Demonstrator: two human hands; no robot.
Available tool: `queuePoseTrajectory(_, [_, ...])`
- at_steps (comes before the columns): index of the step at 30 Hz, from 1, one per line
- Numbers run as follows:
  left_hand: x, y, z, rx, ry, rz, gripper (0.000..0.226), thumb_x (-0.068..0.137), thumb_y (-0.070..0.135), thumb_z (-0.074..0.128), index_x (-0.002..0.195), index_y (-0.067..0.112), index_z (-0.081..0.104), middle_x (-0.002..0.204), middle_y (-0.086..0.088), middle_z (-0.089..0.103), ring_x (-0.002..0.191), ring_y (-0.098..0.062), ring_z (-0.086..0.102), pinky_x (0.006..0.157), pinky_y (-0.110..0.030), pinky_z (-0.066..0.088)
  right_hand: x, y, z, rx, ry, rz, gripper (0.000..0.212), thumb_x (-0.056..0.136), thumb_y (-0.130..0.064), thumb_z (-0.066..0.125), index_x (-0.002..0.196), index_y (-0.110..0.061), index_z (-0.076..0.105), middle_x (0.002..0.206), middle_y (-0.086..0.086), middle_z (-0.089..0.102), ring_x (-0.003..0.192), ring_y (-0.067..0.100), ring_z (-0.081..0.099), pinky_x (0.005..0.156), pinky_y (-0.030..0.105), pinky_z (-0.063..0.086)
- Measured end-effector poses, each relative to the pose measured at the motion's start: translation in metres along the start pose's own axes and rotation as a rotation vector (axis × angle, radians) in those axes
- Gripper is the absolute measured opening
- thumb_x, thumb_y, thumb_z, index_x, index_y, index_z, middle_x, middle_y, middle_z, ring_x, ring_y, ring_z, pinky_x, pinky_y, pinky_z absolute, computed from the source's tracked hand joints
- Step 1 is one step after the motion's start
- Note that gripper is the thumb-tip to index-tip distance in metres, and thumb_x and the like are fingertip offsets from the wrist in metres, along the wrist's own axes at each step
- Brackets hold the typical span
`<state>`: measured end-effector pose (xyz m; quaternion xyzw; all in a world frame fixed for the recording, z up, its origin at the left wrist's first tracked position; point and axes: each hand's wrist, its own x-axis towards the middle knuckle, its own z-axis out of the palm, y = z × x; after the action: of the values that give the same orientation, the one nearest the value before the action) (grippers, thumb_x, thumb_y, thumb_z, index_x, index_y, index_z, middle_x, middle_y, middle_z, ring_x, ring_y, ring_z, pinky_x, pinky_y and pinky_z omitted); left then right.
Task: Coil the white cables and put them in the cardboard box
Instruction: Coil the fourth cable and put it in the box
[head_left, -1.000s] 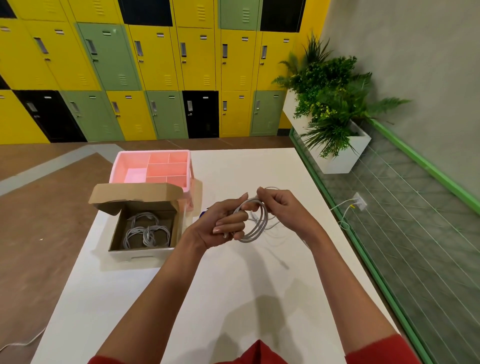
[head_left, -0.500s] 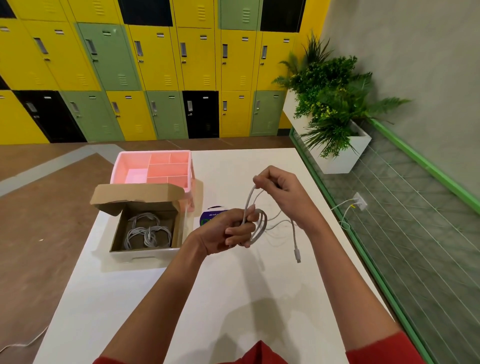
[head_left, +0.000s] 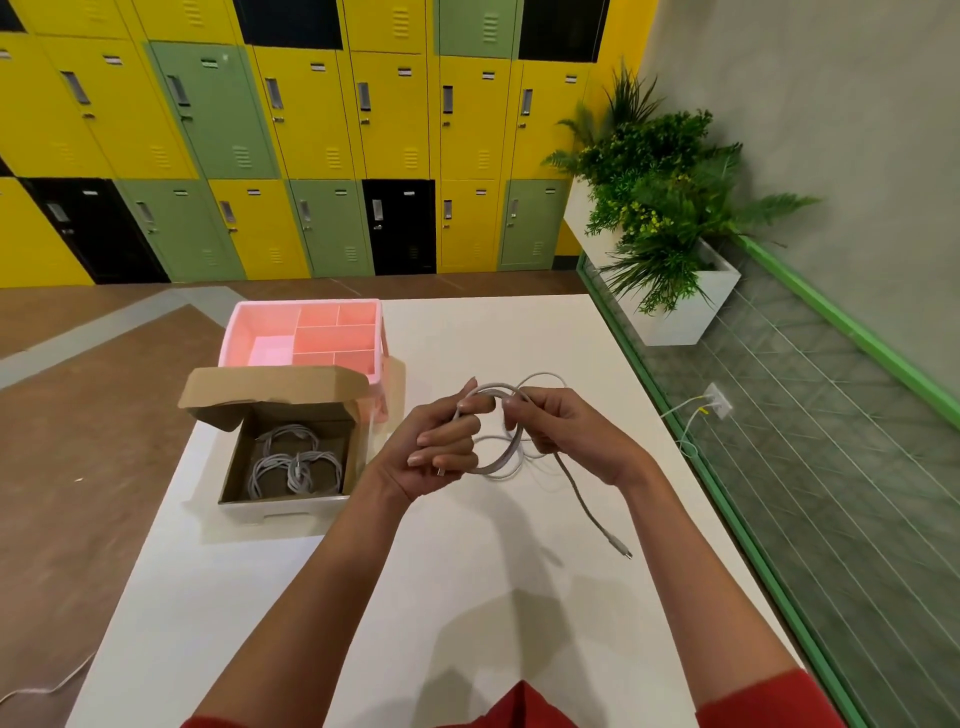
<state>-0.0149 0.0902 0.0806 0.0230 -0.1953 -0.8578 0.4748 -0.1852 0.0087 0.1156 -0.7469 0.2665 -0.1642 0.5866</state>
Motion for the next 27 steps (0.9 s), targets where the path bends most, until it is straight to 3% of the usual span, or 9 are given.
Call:
queuePoseTrajectory(3, [-0.001, 0.005, -0.001, 0.087, 0.069, -0.001, 0.038, 0.105, 0.028, 0.028, 0.083, 0.006, 0.051, 0.043, 0.0, 0.035, 0.028, -0.012, 0.025, 0.047, -0.023, 0.044, 0.002, 0.002, 0.0, -0.001, -0.015, 0.011, 0.031, 0.098, -0.034, 0.052, 0.07, -0.02, 0.055, 0.056, -0.009, 0.03, 0.052, 0.008, 0.024, 0.051, 0.022, 0.022])
queuePoseTrajectory(7, [-0.003, 0.005, 0.0, 0.318, 0.315, 0.07, 0.036, 0.1, 0.034, 0.035, 0.074, 0.013, 0.049, 0.036, 0.008, 0.034, 0.028, -0.009, 0.019, 0.048, -0.02, 0.043, 0.004, 0.01, 0.001, -0.033, 0.027, 0.027, 0.034, 0.1, -0.034, 0.047, 0.067, -0.025, 0.049, 0.058, -0.012, 0.032, 0.053, 0.005, 0.026, 0.052, 0.02, 0.025])
queuePoseTrajectory(12, [-0.001, -0.006, 0.001, 0.591, 0.54, 0.179, 0.034, 0.1, 0.035, 0.034, 0.082, 0.012, 0.051, 0.047, 0.007, 0.029, 0.039, -0.009, 0.033, 0.068, -0.024, 0.049, 0.004, 0.021, 0.003, -0.041, 0.141, 0.054, 0.036, 0.101, -0.036, 0.045, 0.066, -0.024, 0.045, 0.058, -0.012, 0.032, 0.054, 0.007, 0.027, 0.054, 0.023, 0.025])
queuePoseTrajectory(17, [0.0, -0.012, -0.002, 0.732, 0.58, 0.213, 0.034, 0.1, 0.038, 0.035, 0.088, 0.01, 0.049, 0.058, 0.004, 0.028, 0.055, -0.013, 0.039, 0.1, -0.036, 0.045, 0.005, 0.029, 0.004, -0.055, 0.245, 0.067, 0.036, 0.101, -0.034, 0.044, 0.067, -0.023, 0.044, 0.053, -0.017, 0.036, 0.054, 0.004, 0.031, 0.057, 0.023, 0.027])
queuePoseTrajectory(22, [0.007, -0.012, 0.009, 0.892, 0.643, 0.24, 0.033, 0.102, 0.037, 0.034, 0.08, 0.013, 0.04, 0.061, 0.004, 0.022, 0.054, -0.013, 0.022, 0.078, -0.024, 0.048, 0.007, 0.03, 0.005, -0.084, 0.27, 0.065, 0.034, 0.102, -0.035, 0.042, 0.07, -0.023, 0.045, 0.051, -0.019, 0.039, 0.052, 0.001, 0.034, 0.059, 0.021, 0.028])
queuePoseTrajectory(27, [0.013, -0.01, 0.006, 0.971, 0.7, 0.266, 0.038, 0.103, 0.036, 0.034, 0.071, 0.017, 0.036, 0.059, 0.004, 0.019, 0.059, -0.019, 0.013, 0.07, -0.03, 0.041, 0.005, 0.031, 0.005, -0.017, 0.261, 0.065, 0.033, 0.1, -0.039, 0.044, 0.075, -0.019, 0.052, 0.056, -0.015, 0.038, 0.053, 0.003, 0.032, 0.057, 0.021, 0.028])
